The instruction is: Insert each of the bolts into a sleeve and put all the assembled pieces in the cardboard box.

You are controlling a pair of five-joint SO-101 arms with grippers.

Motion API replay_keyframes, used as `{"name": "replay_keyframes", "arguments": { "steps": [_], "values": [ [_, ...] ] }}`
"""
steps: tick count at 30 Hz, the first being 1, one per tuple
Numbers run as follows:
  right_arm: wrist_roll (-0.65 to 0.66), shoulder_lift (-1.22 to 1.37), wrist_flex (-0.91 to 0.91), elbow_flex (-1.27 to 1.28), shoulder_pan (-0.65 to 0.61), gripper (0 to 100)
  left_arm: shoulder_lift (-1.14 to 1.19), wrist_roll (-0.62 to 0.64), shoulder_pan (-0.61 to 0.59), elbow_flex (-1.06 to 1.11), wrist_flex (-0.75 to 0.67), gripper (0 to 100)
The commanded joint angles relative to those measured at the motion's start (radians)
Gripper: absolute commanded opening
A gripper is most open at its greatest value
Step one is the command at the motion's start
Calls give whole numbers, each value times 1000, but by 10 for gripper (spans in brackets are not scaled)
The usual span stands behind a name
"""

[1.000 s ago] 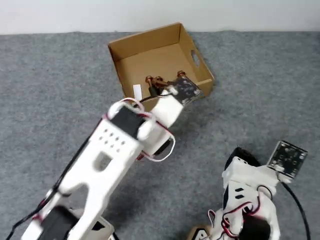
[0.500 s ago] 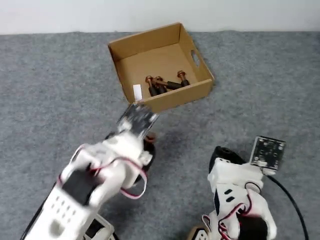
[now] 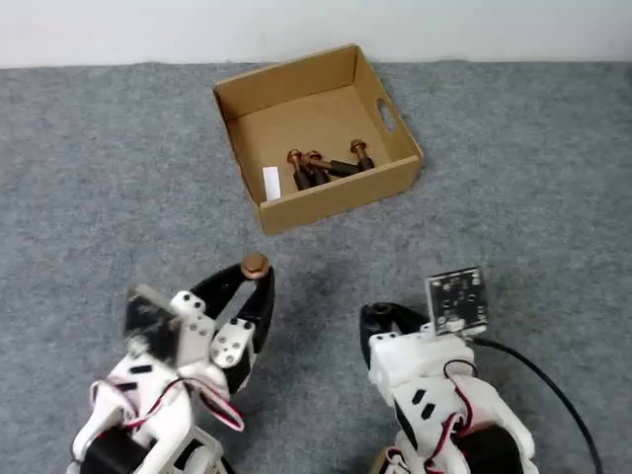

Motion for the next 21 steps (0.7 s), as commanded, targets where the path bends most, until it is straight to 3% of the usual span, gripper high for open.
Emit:
{"name": "replay_keyframes", "arguments": {
  "steps": [1, 9, 12, 16, 21],
  "values": [
    [57, 5, -50, 0, -73, 8, -29, 12, -9, -1, -115, 5],
    [149, 5, -125, 29, -268, 8, -26, 14, -3, 101, -388, 5],
    [186, 5, -176, 49, -315, 8, -26, 80, -3, 125, -453, 5],
    [245, 5, -231, 71, -334, 8, -26, 198, 20, 125, -454, 5],
    [276, 2, -243, 74, -331, 8, -26, 288, 89, 74, -354, 5]
  ]
}}
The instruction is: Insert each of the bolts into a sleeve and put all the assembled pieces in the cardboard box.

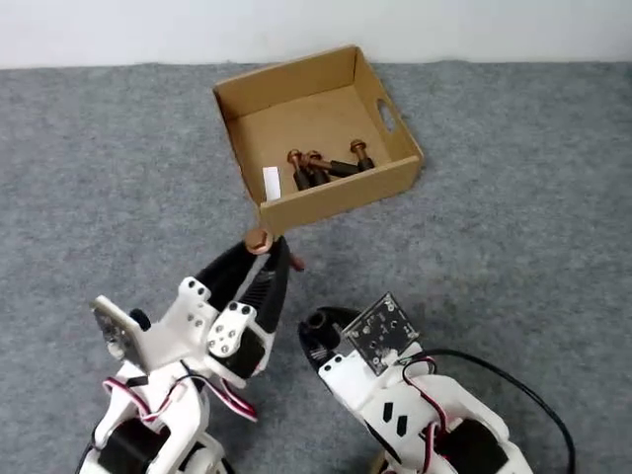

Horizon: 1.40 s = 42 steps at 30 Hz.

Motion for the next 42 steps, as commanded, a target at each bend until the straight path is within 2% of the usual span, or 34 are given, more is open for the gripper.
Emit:
{"name": "replay_keyframes", "arguments": {
  "steps": [1, 15, 20, 37, 42],
  "values": [
    [31, -2, -30, -5, -4, 8, -11, 71, 43, -71, 57, 5],
    [38, -5, -30, -11, -2, 8, -9, 77, 57, -133, 239, 5],
    [84, -5, -30, -11, -2, 8, -9, 78, 124, -148, 322, 5],
    [91, -5, -58, -25, -2, 8, -8, 72, 120, -67, 310, 5],
    [91, -5, -58, -25, -2, 8, -9, 74, 52, -38, 261, 5]
  ]
}}
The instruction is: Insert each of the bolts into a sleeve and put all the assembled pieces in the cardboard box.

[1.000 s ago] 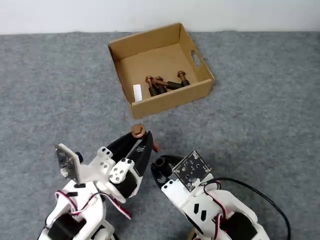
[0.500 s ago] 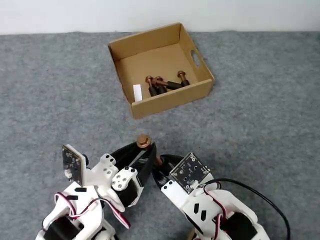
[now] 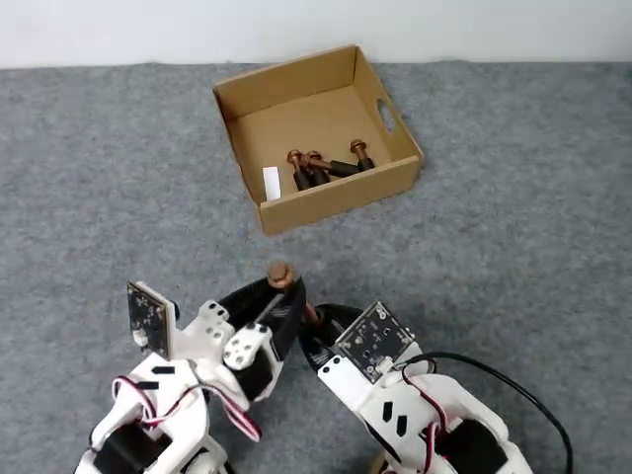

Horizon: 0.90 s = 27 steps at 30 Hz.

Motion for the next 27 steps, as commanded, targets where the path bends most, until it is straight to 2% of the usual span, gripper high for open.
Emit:
{"name": "replay_keyframes", "arguments": {
  "steps": [1, 7, 16, 21, 23, 27],
  "values": [
    [11, -5, -33, -25, 1, 8, -9, 3, -15, -1, -37, 5],
    [11, -5, -33, -25, 1, 8, -6, 3, 52, -1, -26, 5],
    [11, -7, -33, -26, 1, 8, -5, 0, 98, 1, 107, 5],
    [11, -5, -33, -66, 1, 8, -3, -106, 98, 54, 137, 6],
    [12, -5, -33, -78, 1, 8, -5, -132, 98, 68, 152, 34],
    [12, -5, -25, -83, 2, 8, -5, -143, 98, 65, 172, 187]
  ]
}}
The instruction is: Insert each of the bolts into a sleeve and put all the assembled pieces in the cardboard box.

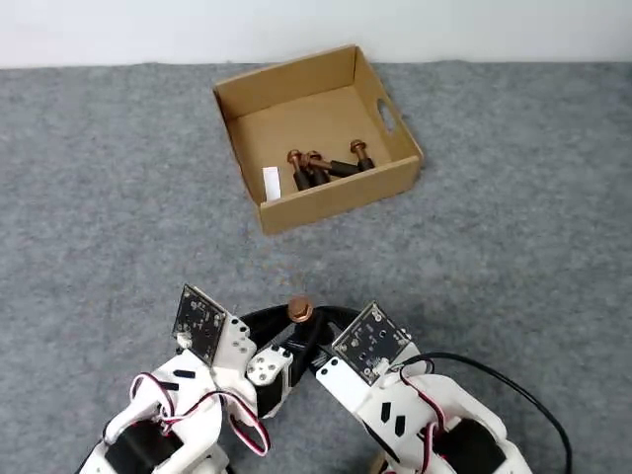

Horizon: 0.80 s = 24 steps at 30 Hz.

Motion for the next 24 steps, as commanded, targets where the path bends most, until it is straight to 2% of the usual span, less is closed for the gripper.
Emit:
{"name": "replay_keyframes", "arguments": {
  "steps": [1, 13, 16, 18, 21, 24],
  "values": [
    [9, -7, -22, -84, 4, 8, 2, -32, 5, -5, 32, 217],
    [9, -5, -22, -83, 5, 8, 2, -64, -29, -166, 173, 232],
    [8, -4, -27, -83, 54, 8, 2, -66, -100, -202, 164, 226],
    [3, -5, -28, -84, 113, 8, -3, -66, -163, -203, 143, 172],
    [-2, -7, -28, -89, 196, 8, -3, -66, -259, -196, 118, 8],
    [-94, 1, -24, -110, 278, 8, -5, -69, -359, -143, 110, 18]
  ]
}}
